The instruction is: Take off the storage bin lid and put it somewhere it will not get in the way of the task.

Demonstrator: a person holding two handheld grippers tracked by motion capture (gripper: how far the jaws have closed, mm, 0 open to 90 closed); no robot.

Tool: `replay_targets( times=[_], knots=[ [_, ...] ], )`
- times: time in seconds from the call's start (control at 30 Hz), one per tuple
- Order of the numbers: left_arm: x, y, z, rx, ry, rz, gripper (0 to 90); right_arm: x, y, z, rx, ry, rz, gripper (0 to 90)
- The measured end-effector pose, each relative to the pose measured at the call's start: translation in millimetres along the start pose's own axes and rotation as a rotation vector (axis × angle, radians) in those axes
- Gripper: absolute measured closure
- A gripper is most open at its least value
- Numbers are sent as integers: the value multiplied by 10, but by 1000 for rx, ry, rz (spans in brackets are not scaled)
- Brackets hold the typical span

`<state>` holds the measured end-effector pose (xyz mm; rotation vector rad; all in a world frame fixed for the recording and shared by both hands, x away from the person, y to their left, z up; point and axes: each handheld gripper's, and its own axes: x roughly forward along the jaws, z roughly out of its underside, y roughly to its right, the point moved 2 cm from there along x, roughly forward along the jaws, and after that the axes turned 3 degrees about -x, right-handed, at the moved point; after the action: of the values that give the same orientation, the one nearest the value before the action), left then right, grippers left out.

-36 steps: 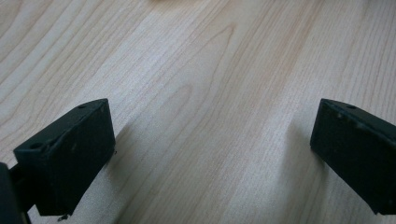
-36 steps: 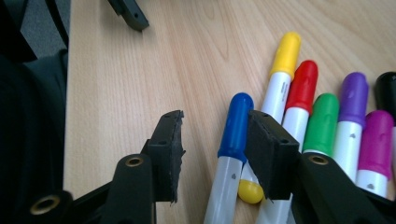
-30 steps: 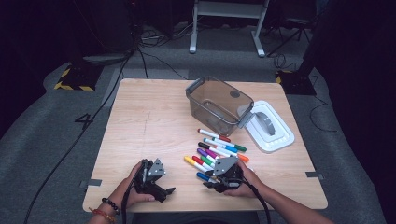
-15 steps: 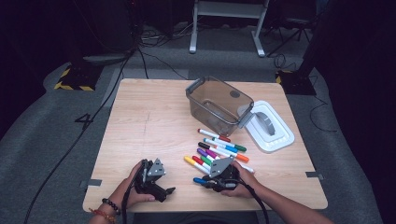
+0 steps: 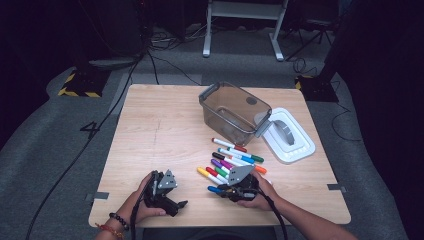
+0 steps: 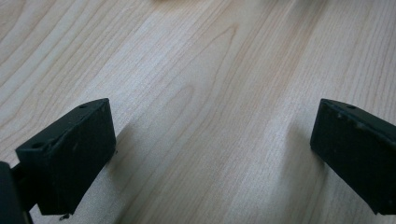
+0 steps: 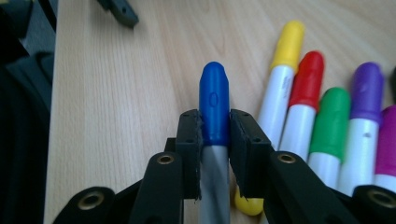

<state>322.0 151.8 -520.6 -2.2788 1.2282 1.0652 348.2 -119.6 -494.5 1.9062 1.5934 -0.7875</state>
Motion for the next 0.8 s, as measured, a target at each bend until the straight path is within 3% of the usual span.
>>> replay_targets(
  times=[0.4, 0.8],
  knots=[
    [7, -11, -9, -1, 0, -1, 3, -291, 8, -82, -7, 93, 29, 745],
    [10, -5, -11, -10, 2, -9, 4, -830, 207, -254, -18, 218, 140, 745]
  ],
)
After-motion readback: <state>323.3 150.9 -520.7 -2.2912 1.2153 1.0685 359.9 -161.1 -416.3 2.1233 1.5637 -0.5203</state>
